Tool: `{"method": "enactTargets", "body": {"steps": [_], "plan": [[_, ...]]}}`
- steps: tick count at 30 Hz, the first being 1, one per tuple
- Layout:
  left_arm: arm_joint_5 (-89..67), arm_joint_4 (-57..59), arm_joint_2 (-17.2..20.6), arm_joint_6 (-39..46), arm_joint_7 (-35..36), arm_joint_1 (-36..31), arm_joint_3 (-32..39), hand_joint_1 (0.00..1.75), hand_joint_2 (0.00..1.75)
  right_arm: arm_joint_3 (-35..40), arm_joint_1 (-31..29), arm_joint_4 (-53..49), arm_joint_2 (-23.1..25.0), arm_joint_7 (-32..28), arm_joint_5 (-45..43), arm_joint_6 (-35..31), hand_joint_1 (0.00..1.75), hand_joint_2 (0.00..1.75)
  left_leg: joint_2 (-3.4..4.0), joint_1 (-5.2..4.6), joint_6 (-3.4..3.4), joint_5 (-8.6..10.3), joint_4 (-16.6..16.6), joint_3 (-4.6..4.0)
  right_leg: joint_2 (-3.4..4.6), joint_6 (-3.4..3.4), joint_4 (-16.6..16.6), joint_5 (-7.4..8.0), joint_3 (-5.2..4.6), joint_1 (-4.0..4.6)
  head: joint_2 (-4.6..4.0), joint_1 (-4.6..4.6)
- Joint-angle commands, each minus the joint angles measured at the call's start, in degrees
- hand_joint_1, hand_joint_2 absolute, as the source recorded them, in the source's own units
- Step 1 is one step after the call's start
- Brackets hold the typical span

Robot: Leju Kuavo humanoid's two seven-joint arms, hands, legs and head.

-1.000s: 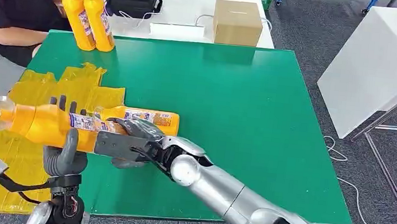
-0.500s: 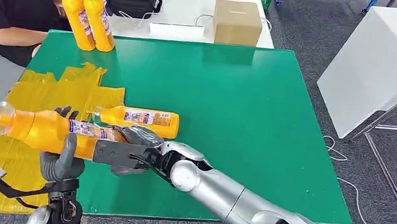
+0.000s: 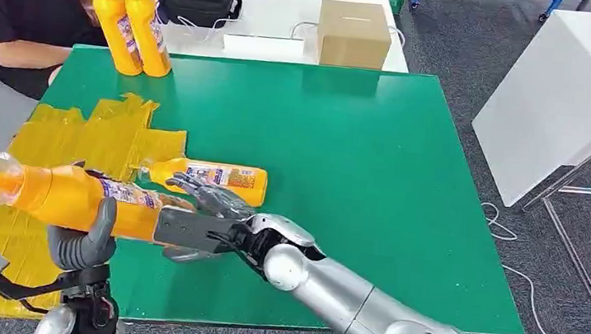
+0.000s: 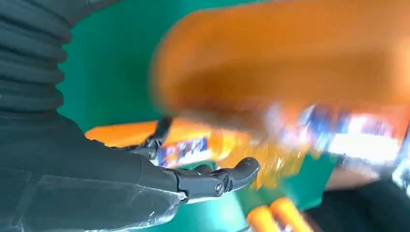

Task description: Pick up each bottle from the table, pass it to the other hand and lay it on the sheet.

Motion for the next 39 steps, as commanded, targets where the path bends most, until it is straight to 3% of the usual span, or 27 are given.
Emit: {"method": "enactTargets", "body": {"steps": [1,2,5,8,11,12,15,19,20,26,30,34,36,39], "plan": [[-15.9,4.2,6.7,8.2,-2.5,-1.8,3.4,1.75,1.75,-5.4,2.9,-6.7,-7.1,-1.0,0.9,-1.2,0.0,0.0,-0.09,0.02,-0.07,0.0,-0.1,0.12,-0.15,-0.04,-0.1,-0.04,0.15,0.03,0.0,0.02],[-23.6,4.6,8.5,12.5,-2.4,-1.4,5.0,1.75,1.75,-6.6,4.0,-8.4,-8.5,-1.5,1.2,-1.4,0.0,0.0,-0.09,0.02,-0.09,-0.01,-0.1,0.16,-0.16,-0.05,-0.1,-0.05,0.19,0.03,0.0,0.0],[-27.3,4.6,9.2,12.3,-2.3,-0.9,8.8,1.75,1.75,-8.3,5.4,-10.2,-9.6,-1.9,1.7,-0.7,0.0,0.0,-0.07,0.02,-0.06,0.0,-0.1,0.13,-0.12,-0.03,-0.1,-0.03,0.15,0.03,0.0,0.02],[-38.1,6.2,10.8,17.9,0.1,-1.5,11.8,1.75,1.75,-9.4,6.4,-11.2,-10.1,-2.4,2.2,-0.2,0.0,0.0,0.05,0.03,-0.1,-0.03,-0.1,0.2,-0.04,-0.06,-0.1,-0.04,0.18,0.03,0.0,0.0],[-56.5,10.8,11.2,28.7,4.3,-4.4,12.7,1.75,1.75,-8.8,6.4,-11.1,-9.7,-2.8,2.6,0.8,0.0,0.0,-0.03,0.03,-0.12,0.0,-0.1,0.18,-0.16,-0.06,-0.1,-0.04,0.19,0.04,0.0,0.0],[-68.2,11.8,9.5,29.2,6.4,-5.5,15.1,1.75,1.75,-8.2,5.9,-10.7,-9.5,-2.9,2.6,1.0,0.0,0.0,-0.05,0.04,-0.14,0.0,-0.1,0.2,-0.19,-0.07,-0.1,-0.05,0.2,0.05,0.0,0.0],[-78.2,14.3,7.9,29.2,6.2,-6.5,17.5,1.75,1.75,-7.3,5.4,-10.2,-9.1,-3.2,2.1,1.3,0.0,0.0,0.0,0.02,-0.1,0.01,-0.1,0.12,-0.1,-0.04,0.0,-0.02,0.1,0.02,0.0,0.0],[-85.3,15.7,7.6,29.2,4.4,-5.9,19.5,1.75,1.75,-6.9,5.2,-9.5,-9.5,-4.2,1.3,1.7,0.0,0.0,0.05,0.01,-0.09,-0.02,-0.1,0.21,-0.05,-0.03,-0.1,-0.03,0.22,0.01,0.0,0.02],[-89.0,16.9,9.1,29.2,5.4,-5.1,19.0,1.75,1.75,-6.8,5.2,-9.6,-9.7,-4.2,1.2,1.7,0.0,0.0,0.07,0.01,-0.07,-0.03,-0.1,0.14,-0.01,-0.02,0.0,-0.03,0.14,0.01,0.0,0.02],[-89.1,18.2,11.0,29.2,3.6,-4.3,18.4,1.75,1.75,-6.9,5.1,-8.6,-10.0,-5.5,0.7,2.2,0.0,0.0,0.05,0.01,-0.12,-0.05,-0.1,0.23,-0.06,-0.06,-0.1,-0.07,0.21,0.01,0.0,0.02],[-89.1,22.6,16.9,29.2,7.5,-3.6,11.6,1.75,1.75,-6.7,5.0,-8.9,-9.7,-5.1,0.7,2.3,0.0,0.0,0.09,0.0,-0.07,-0.02,-0.1,0.07,0.01,-0.03,0.0,-0.02,0.04,0.0,0.0,0.0],[-88.9,22.6,17.1,29.2,7.5,-3.5,11.6,1.75,1.75,-6.5,4.9,-9.2,-9.3,-4.8,0.7,2.4,0.0,0.0,0.11,0.01,-0.1,-0.03,-0.1,0.12,0.0,-0.04,0.0,-0.04,0.07,0.01,0.0,0.0],[-88.8,26.7,21.5,29.2,12.2,-3.2,6.3,1.75,1.75,-6.7,5.2,-8.7,-9.6,-4.7,0.8,2.5,0.0,0.0,0.13,0.05,-0.14,-0.06,-0.1,0.16,0.0,-0.06,0.0,-0.05,0.12,0.05,0.0,0.0],[-87.7,28.1,23.3,29.2,13.7,-3.0,3.9,1.75,1.75,-6.8,5.1,-8.4,-9.4,-4.9,0.8,2.8,0.0,0.0,0.07,0.01,-0.09,-0.04,-0.1,0.16,-0.02,-0.04,0.0,-0.06,0.12,0.0,0.0,0.04]]}}
